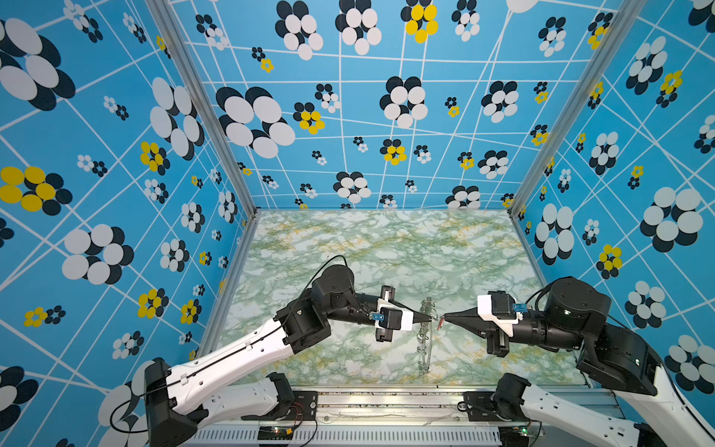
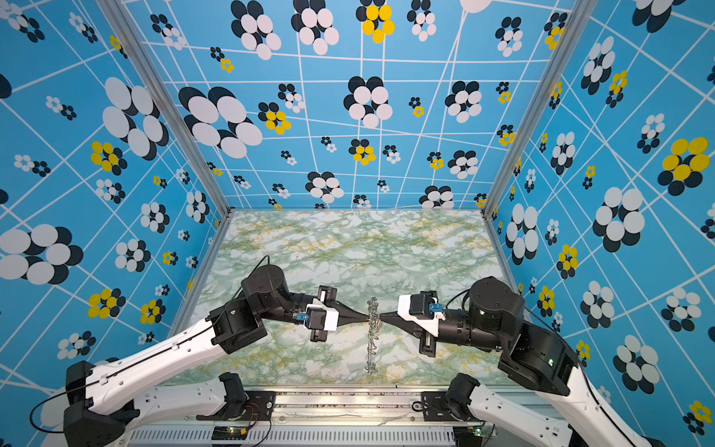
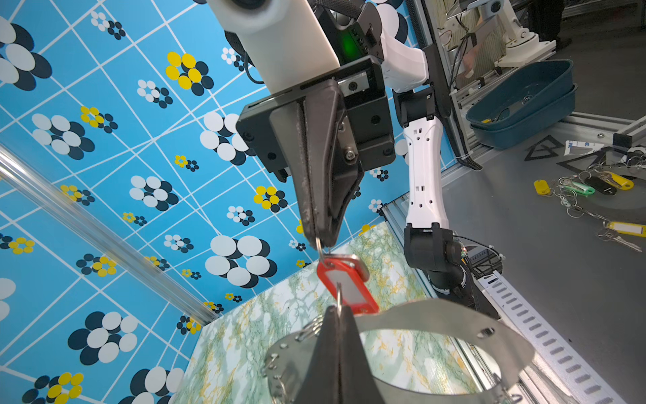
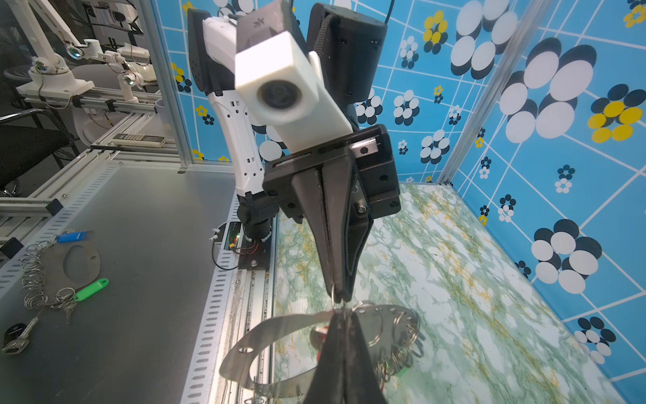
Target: Put the keys on the keyring
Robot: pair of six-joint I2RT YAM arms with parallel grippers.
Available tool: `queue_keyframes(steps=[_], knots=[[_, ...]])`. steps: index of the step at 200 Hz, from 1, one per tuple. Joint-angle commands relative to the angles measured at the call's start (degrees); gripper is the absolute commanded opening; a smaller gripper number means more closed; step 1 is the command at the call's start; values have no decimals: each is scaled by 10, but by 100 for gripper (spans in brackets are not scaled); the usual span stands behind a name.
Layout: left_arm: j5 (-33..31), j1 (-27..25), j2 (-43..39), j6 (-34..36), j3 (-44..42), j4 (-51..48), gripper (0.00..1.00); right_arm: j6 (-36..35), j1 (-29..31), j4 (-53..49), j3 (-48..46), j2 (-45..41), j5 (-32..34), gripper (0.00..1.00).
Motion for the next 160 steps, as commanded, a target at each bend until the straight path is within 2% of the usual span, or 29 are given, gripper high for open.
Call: queue_keyframes(steps=[1,160], knots=[[5,6,-11,3,2,28,0,-1,3,-2,-8,-4,-1,0],[-1,6,-17,8,-1,35,0,7,3,-9,-16,5,-13,0]])
